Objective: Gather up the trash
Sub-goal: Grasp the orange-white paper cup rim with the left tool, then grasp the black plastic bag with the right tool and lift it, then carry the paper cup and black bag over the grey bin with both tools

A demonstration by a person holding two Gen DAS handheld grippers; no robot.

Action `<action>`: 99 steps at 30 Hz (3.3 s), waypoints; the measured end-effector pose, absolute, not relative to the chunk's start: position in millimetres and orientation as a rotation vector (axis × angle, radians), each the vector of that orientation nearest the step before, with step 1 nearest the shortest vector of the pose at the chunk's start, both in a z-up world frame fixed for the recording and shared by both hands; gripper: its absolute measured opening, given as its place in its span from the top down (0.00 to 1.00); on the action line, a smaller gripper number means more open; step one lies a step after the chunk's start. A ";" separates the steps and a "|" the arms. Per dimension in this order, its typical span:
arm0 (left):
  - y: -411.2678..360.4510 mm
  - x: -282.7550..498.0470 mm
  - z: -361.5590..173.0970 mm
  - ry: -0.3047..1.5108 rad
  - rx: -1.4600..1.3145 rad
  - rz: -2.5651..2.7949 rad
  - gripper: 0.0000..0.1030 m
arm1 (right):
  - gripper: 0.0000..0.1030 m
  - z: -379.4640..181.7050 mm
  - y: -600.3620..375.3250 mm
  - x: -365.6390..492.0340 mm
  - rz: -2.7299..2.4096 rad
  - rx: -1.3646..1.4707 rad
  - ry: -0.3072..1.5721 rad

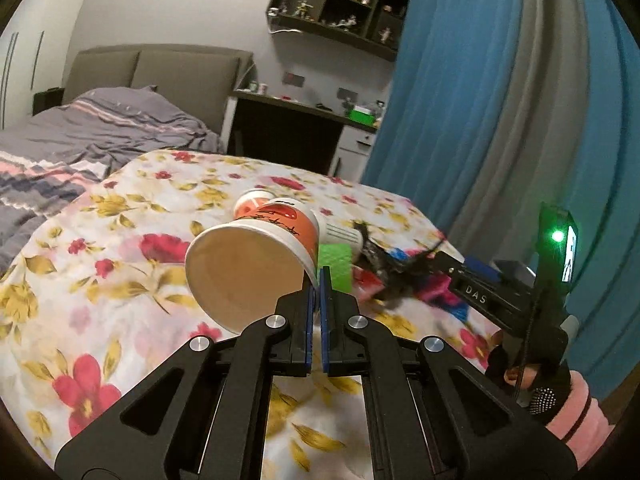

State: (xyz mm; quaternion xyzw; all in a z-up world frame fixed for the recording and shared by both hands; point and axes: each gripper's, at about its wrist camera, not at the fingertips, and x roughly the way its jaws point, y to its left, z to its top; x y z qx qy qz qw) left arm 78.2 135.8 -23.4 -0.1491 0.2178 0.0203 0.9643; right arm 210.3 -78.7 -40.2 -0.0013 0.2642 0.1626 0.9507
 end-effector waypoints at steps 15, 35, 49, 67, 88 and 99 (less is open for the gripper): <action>143.0 101.7 -35.7 0.472 -0.323 0.036 0.98 | 0.92 -58.6 -68.6 255.5 0.339 0.024 0.654; 114.7 83.2 -18.1 0.439 -0.291 0.026 0.98 | 0.99 14.9 -115.9 173.8 0.436 0.076 0.412; 90.9 65.1 -16.5 0.452 -0.274 0.038 0.98 | 0.99 27.2 -149.7 139.6 0.446 0.081 0.383; 54.7 70.9 -0.2 0.426 -0.209 -0.025 0.98 | 0.99 38.1 -199.7 126.7 0.362 0.128 0.319; -14.5 124.5 11.3 0.444 -0.161 -0.225 0.98 | 0.99 38.5 -266.1 134.3 0.242 0.170 0.289; -88.1 168.9 13.1 0.455 -0.117 -0.389 0.98 | 0.99 32.4 -299.9 145.4 0.145 0.160 0.278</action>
